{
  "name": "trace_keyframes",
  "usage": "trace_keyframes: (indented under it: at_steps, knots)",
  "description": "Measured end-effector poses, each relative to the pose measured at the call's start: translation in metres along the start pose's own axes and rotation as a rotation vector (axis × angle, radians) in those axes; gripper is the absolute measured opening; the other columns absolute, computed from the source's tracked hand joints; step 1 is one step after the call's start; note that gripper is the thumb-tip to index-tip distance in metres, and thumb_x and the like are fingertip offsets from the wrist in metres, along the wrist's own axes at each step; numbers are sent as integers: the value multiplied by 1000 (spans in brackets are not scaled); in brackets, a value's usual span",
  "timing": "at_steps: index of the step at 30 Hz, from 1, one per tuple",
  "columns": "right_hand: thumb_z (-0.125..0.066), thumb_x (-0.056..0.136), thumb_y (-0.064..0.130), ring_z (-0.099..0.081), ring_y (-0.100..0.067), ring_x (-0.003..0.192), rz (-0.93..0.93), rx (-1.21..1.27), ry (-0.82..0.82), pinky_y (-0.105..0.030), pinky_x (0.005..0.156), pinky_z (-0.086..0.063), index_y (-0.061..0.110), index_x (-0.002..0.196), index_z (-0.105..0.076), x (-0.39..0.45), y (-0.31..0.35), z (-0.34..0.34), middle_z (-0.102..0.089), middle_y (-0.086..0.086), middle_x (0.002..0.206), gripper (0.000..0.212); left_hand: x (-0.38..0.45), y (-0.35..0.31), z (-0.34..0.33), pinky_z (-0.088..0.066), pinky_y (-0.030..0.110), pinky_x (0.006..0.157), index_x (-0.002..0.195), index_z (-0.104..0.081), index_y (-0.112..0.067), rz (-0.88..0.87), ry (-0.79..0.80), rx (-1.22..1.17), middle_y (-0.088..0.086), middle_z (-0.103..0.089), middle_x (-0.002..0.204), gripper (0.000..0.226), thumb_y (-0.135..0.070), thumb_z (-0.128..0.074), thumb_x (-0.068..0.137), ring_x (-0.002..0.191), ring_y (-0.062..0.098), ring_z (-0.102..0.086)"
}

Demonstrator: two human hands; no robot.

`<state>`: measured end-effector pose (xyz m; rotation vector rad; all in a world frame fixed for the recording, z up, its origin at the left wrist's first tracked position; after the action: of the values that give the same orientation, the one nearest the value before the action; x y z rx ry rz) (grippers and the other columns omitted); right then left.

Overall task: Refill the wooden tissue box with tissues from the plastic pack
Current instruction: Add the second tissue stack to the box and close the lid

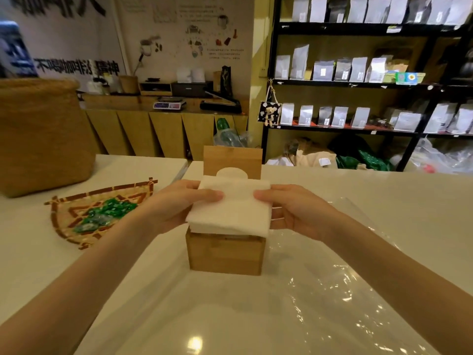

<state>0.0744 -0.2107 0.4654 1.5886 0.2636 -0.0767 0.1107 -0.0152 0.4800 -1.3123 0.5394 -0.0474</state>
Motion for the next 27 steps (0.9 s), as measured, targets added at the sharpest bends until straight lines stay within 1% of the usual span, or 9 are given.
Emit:
trace_keyframes:
  at_steps: [3,8,10,13,17,20,22,24,27]
  knots:
    - [-61,86,21,-68,-12,75,27,-157,-93,-23,54,-58,14,97,-62,8,4,-4,-69,-2,90,13,10,-1,6,-51,26,62,87,-57,-19,21,-84,33,0,-63,89,12,-25,-65,80,82,15,-61]
    - [-63,85,23,-68,-18,84,21,-337,-168,-29,64,-60,8,108,-61,13,10,-5,-69,-6,98,28,21,2,15,-53,25,60,89,-60,-17,-17,-139,95,2,-67,89,16,-32,-59,83,79,15,-65]
    - [-64,84,23,-68,-19,78,24,-367,-185,-28,58,-59,9,104,-64,12,13,-4,-68,-4,93,25,24,1,18,-54,25,62,92,-63,-15,-38,-169,148,2,-68,89,20,-32,-61,82,80,16,-66]
    - [-67,82,25,-63,-14,76,37,-453,-256,-23,52,-51,8,100,-67,14,16,-2,-66,-1,89,25,26,-1,19,-54,22,57,86,-65,-16,-73,-233,228,-1,-66,84,18,-32,-65,79,74,13,-65]
    - [-72,77,26,-54,-7,81,94,-543,-356,-17,58,-39,9,91,-73,19,10,-1,-61,7,83,22,32,1,17,-46,26,62,97,-69,-10,-146,-325,408,-3,-62,81,32,-35,-67,76,79,14,-58]
    - [-73,75,31,-48,-18,115,131,-712,-431,-29,82,-42,12,93,-73,25,1,-1,-60,0,109,27,35,4,15,-44,32,75,90,-71,-11,-193,-389,573,2,-63,107,32,-39,-69,74,90,12,-52]
    - [-72,75,35,-27,-24,137,133,-880,-463,-45,109,-26,16,93,-74,28,-3,-3,-49,-4,138,27,34,5,13,-41,37,86,85,-71,-12,-213,-409,687,2,-55,129,29,-39,-69,75,110,16,-49]
    - [-71,75,37,-13,-25,142,136,-1006,-464,-50,116,-11,19,89,-75,29,-5,-8,-39,-3,147,23,33,5,11,-39,40,94,86,-73,-11,-222,-414,763,1,-50,137,29,-37,-69,75,125,20,-41]
    - [-68,76,34,-10,-26,143,161,-1116,-461,-51,116,-3,19,82,-75,28,-7,-14,-40,-3,147,17,34,6,8,-28,50,107,80,-74,-12,-225,-418,854,1,-47,140,24,-35,-69,75,135,21,-29]
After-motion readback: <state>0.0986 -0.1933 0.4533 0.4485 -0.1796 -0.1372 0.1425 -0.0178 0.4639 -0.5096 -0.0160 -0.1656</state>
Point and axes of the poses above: each hand's wrist, its own x-axis towards the middle knuckle, its own z-axis out of the back of the hand, y = z × x, the point moved 1 cm from there along x, towards the middle knuckle
